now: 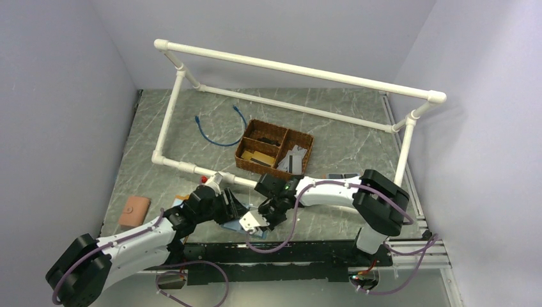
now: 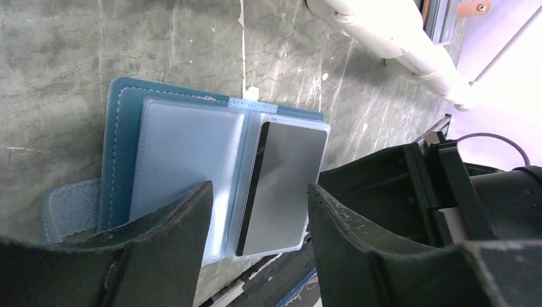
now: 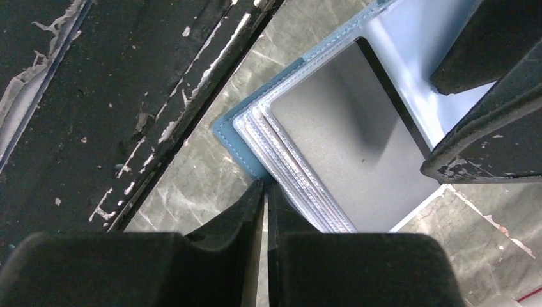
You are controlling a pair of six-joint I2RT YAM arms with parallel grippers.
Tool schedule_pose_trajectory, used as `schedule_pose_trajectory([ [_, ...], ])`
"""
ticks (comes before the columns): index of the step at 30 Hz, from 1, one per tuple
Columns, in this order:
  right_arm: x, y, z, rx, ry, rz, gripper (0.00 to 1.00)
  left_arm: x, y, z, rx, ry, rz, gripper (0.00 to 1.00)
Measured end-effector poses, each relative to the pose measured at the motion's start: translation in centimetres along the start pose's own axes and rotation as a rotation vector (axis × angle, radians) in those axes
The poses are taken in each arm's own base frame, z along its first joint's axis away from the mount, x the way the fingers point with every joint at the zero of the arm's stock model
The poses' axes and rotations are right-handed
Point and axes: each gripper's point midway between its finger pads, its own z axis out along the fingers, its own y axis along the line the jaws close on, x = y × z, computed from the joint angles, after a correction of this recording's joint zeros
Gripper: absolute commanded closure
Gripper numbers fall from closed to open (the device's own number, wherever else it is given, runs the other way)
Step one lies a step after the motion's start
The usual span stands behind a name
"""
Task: Take the credit cards out of the card holder
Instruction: Remove the credit card from the card holder.
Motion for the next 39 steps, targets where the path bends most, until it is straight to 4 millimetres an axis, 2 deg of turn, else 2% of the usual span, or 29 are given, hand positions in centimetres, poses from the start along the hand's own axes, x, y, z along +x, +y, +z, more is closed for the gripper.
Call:
schedule_pose_trajectory([
  [7,0.0,-1.1,0.2,0.057,0.042,0.069,0.86,0.1,0.1,0.1,0.028,-0.003,-0.019,0.35],
  [13,-0.2,-2.1,-0.2,0.119,0.041,0.175,0.69,-0.2,-0.2,0.2,0.045,-0.011,-0.025,0.31],
  [16,-0.5,-2.9,-0.7,0.159,0.013,0.222,0.62,-0.3,-0.2,0.2,0.049,-0.013,-0.029,0.31],
  [20,-1.1,-5.2,-2.1,0.225,-0.06,0.296,0.51,-0.3,0.0,0.0,0.06,-0.021,-0.048,0.35],
  [24,-1.6,-6.4,-3.4,0.235,-0.122,0.365,0.48,-0.3,0.2,0.0,0.076,-0.037,-0.083,0.37],
  [29,-2.7,-6.8,-3.8,0.173,-0.168,0.432,0.49,-0.4,0.3,0.0,0.095,-0.049,-0.121,0.38],
  [31,-2.8,-6.9,-3.6,0.141,-0.18,0.471,0.53,-0.4,0.2,0.0,0.104,-0.055,-0.134,0.38],
  [34,-2.9,-7.0,-3.3,0.115,-0.196,0.524,0.64,-0.4,0.1,-0.1,0.112,-0.057,-0.148,0.37],
  [35,-2.9,-6.9,-3.1,0.109,-0.196,0.551,0.74,-0.4,0.1,-0.2,0.112,-0.057,-0.15,0.36],
  [37,-2.7,-6.7,-2.8,0.099,-0.193,0.591,0.85,-0.3,0.2,-0.3,0.112,-0.057,-0.153,0.36],
  [39,-2.3,-6.5,-2.3,0.09,-0.179,0.645,0.87,-0.3,0.2,-0.5,0.112,-0.058,-0.154,0.37],
])
